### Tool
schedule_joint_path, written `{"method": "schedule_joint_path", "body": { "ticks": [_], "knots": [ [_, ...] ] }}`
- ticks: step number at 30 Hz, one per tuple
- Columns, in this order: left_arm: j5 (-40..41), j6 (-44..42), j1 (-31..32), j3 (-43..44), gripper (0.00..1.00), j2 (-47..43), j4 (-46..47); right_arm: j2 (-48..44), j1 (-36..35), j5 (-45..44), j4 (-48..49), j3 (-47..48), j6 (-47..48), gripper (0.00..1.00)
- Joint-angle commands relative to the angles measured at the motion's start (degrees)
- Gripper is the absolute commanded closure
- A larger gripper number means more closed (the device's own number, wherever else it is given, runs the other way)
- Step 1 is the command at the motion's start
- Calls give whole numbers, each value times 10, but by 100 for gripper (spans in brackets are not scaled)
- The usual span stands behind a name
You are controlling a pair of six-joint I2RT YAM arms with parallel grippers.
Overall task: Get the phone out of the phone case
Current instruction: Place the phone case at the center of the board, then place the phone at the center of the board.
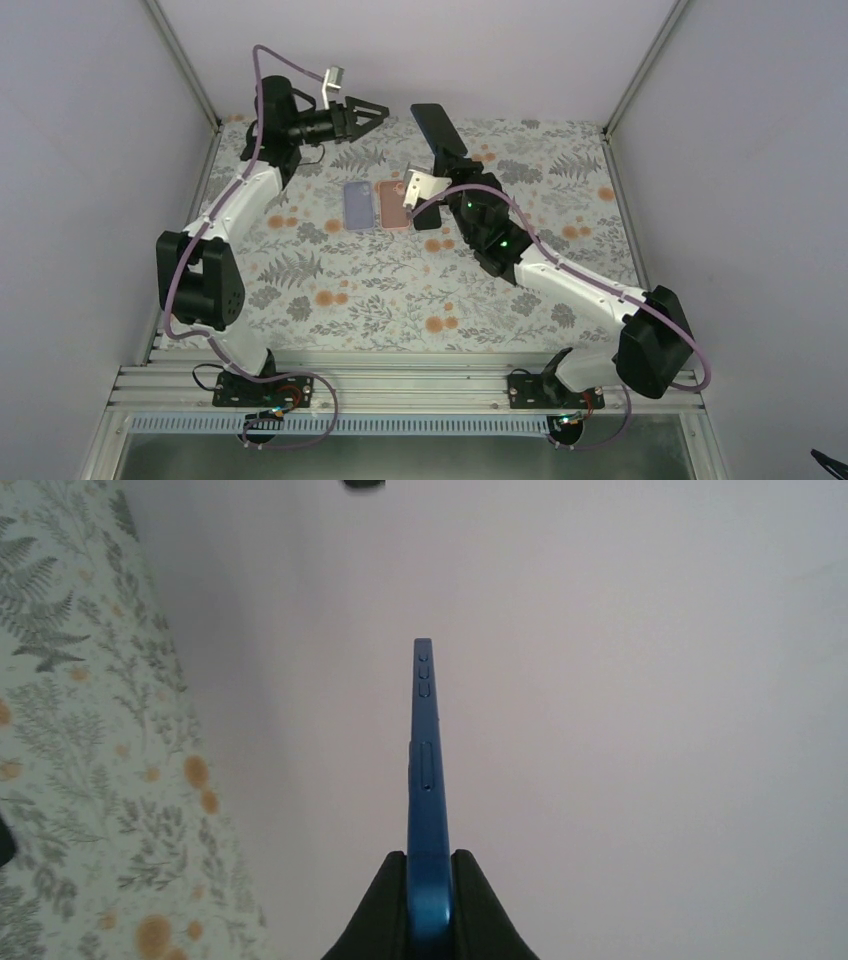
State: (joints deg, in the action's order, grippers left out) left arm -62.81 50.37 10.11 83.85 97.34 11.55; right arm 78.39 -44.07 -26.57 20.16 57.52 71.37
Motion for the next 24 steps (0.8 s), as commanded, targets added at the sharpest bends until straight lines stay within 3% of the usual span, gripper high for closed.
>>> {"method": "schedule_joint_path", "body": {
  "ticks": [1,14,20,24],
  "knots": [
    [-20,59,27,-7,15,-5,59,-31,-27,-33,134,-21,96,96],
    [9,93,64,-20,28,16,60,-30,-64,-39,231,-67,172,96],
    [9,109,77,-16,41,30,71,-25,-75,-40,258,-85,199,96],
    [11,109,84,-18,58,35,70,-21,-81,-46,263,-89,203,96]
  ]
}}
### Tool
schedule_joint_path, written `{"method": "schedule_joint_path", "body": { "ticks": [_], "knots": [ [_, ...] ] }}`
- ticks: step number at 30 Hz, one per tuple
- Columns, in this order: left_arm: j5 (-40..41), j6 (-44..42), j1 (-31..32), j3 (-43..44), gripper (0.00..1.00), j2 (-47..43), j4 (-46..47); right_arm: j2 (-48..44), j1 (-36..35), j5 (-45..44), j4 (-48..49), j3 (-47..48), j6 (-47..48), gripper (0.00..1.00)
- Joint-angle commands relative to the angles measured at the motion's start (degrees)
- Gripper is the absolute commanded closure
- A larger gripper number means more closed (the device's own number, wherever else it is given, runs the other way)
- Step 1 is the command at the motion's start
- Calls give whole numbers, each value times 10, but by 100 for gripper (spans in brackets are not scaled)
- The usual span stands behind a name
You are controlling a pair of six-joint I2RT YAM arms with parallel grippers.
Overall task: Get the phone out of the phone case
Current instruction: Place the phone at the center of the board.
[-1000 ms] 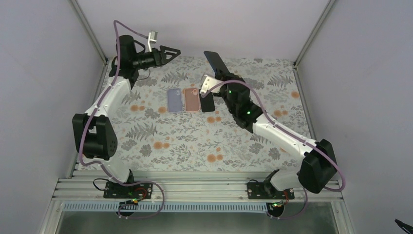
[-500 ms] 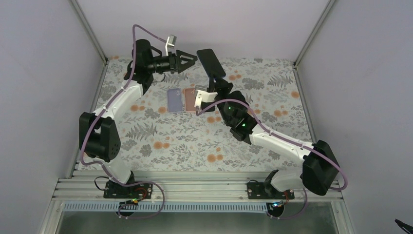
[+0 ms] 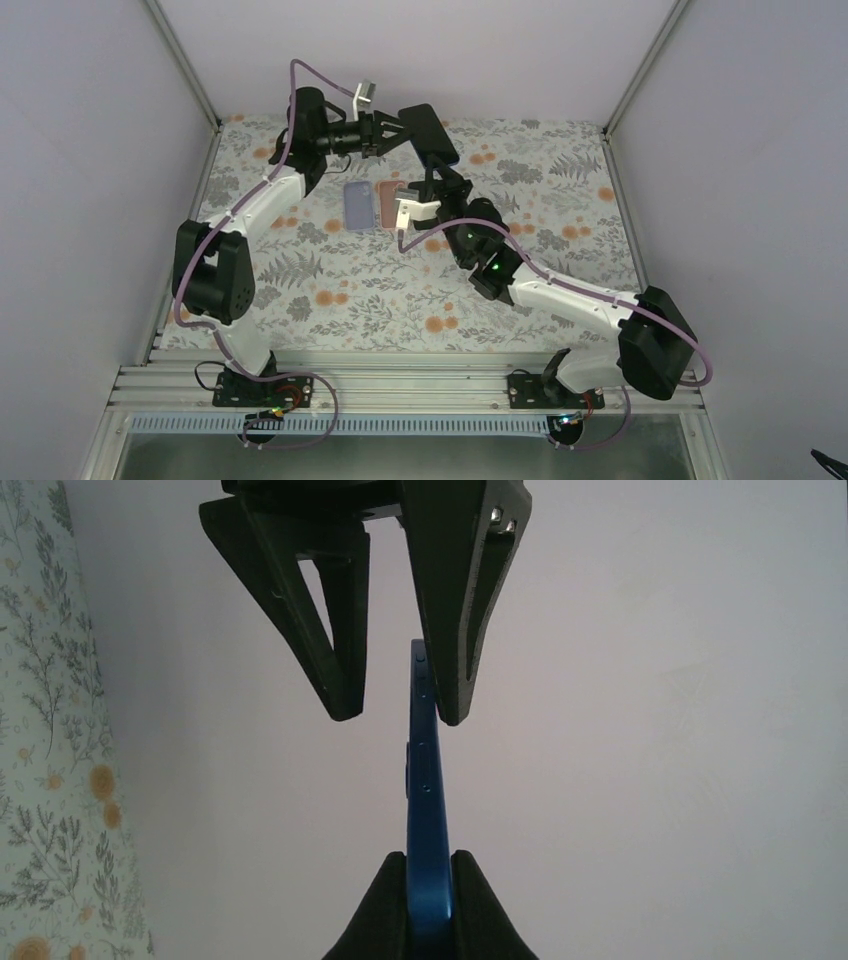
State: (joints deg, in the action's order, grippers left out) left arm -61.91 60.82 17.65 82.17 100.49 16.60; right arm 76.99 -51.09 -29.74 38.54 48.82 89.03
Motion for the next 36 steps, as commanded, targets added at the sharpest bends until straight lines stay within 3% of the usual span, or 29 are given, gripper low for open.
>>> {"method": "schedule_joint_path", "body": {
  "ticks": [1,12,14,16,21,25,27,30,36],
  "knots": [
    [3,6,9,-3,62,5,20,-8,-13,-15,79,-2,27,96],
    [5,33,9,-21,89,9,36,-6,-22,-9,148,-48,83,95],
    [3,39,9,-25,94,10,45,-7,-23,-9,149,-49,83,86],
    [0,38,7,-24,97,12,49,-13,-23,-11,130,-45,66,64],
    [-8,19,-16,-13,98,16,59,-40,-20,-18,-54,-4,-68,20],
    [-15,-28,-37,5,98,21,38,-43,-14,6,-251,63,-209,5],
    [-18,-56,-45,15,98,25,20,-39,-7,42,-349,105,-284,0],
    [-25,-104,-55,24,98,27,-2,-32,11,110,-485,168,-379,1],
    [-40,-158,-60,20,98,21,-8,-4,98,325,-674,298,-534,1]
  ]
}}
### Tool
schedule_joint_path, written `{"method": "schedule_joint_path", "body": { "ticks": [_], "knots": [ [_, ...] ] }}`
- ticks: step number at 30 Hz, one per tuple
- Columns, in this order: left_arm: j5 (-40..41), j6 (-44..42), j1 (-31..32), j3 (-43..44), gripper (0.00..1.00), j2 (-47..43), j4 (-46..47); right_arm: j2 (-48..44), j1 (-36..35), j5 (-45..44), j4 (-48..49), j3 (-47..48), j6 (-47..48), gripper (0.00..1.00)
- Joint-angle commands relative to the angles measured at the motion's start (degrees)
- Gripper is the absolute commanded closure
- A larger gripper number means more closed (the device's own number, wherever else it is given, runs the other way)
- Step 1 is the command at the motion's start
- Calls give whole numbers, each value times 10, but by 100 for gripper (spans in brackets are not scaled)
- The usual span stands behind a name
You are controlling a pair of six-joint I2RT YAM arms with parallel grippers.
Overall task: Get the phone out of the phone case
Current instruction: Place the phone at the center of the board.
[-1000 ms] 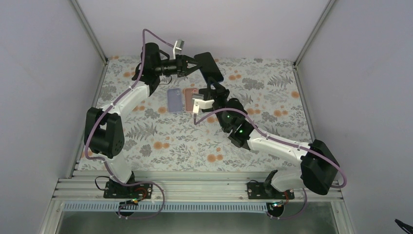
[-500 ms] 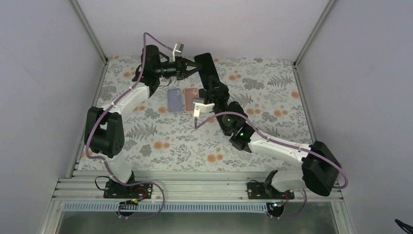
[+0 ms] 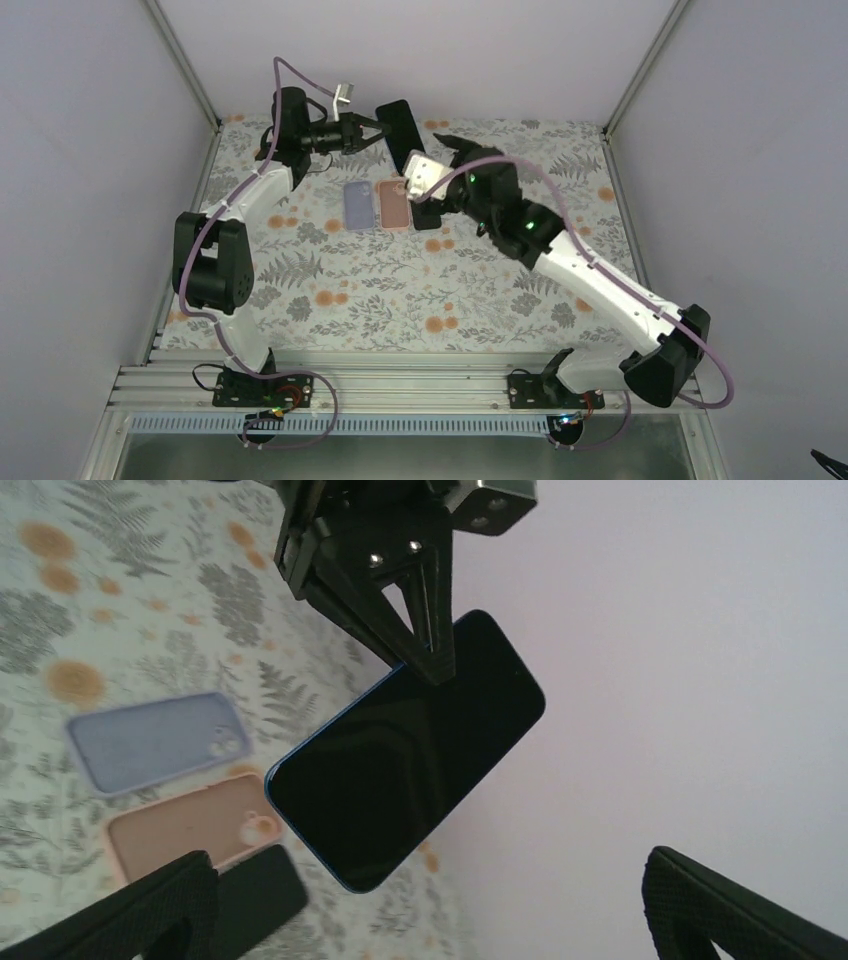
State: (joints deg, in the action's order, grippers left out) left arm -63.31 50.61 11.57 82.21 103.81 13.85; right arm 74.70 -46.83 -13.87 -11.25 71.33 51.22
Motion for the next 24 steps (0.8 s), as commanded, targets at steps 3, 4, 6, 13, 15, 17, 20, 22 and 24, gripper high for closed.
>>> {"method": "schedule_joint_path", "body": {
  "ticks": [3,4,6,13,15,17,20,22,24],
  "knots": [
    [-38,-44,2,-6,98,-30,74,45,119,285,-234,134,-219,1],
    [-42,-41,2,-16,98,-37,92,55,140,327,-255,160,-245,0],
    [-55,-43,4,-31,98,-51,132,76,177,414,-286,197,-281,1],
    [-70,-49,24,-52,98,-81,187,148,266,659,-331,264,-397,13],
    [-70,-49,32,-58,98,-87,196,164,284,704,-331,265,-426,18],
    [-72,-50,43,-59,98,-92,198,174,293,732,-329,264,-448,23],
    [-76,-49,58,-58,98,-95,203,176,295,748,-312,253,-475,28],
    [-75,-46,66,-55,98,-96,205,174,297,762,-296,241,-495,34],
    [-74,-43,71,-54,98,-95,209,172,298,775,-279,230,-514,43]
  ]
}}
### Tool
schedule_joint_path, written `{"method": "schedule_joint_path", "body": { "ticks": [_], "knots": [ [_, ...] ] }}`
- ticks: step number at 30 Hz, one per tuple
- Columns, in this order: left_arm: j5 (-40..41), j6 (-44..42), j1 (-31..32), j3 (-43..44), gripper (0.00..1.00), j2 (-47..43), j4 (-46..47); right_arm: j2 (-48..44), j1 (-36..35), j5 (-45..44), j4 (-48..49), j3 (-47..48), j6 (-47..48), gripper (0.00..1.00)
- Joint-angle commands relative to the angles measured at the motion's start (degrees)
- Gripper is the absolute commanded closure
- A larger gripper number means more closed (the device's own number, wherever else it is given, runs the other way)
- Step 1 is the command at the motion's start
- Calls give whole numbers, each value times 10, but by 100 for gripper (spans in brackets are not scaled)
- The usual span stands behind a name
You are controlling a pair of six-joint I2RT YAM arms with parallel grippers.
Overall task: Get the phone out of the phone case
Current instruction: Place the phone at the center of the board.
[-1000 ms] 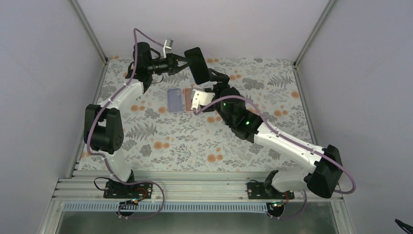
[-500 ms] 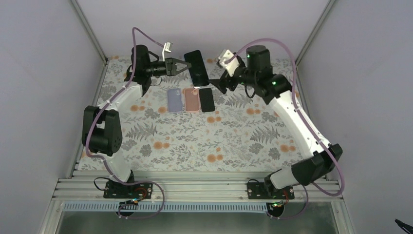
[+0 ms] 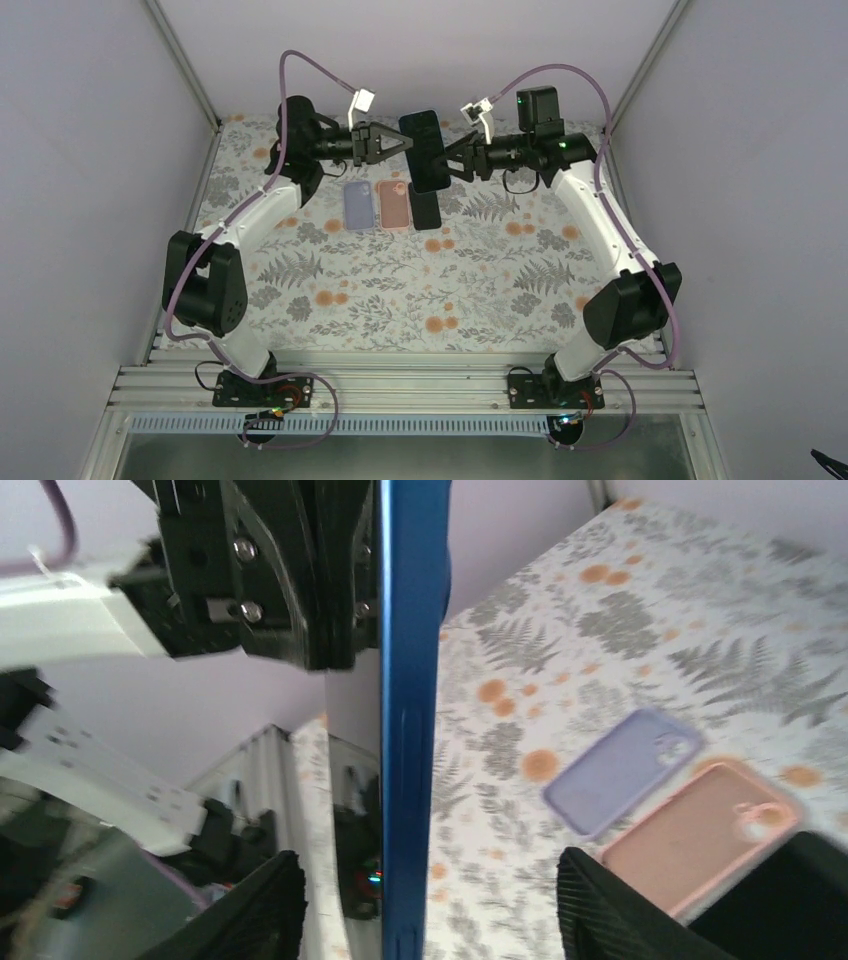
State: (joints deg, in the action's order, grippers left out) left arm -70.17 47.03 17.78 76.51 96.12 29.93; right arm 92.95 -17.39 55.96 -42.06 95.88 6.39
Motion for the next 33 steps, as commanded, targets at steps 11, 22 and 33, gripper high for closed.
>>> {"method": "schedule_joint_path", "body": {
  "ticks": [11,22,33],
  "knots": [
    [14,-69,15,10,80,-15,-33,-6,35,118,70,-38,-117,96],
    [73,-212,-29,36,0,-17,-216,40,122,78,11,-72,-44,96],
    [124,-300,-65,44,0,-30,-312,173,171,27,1,-78,-17,96]
  ]
}}
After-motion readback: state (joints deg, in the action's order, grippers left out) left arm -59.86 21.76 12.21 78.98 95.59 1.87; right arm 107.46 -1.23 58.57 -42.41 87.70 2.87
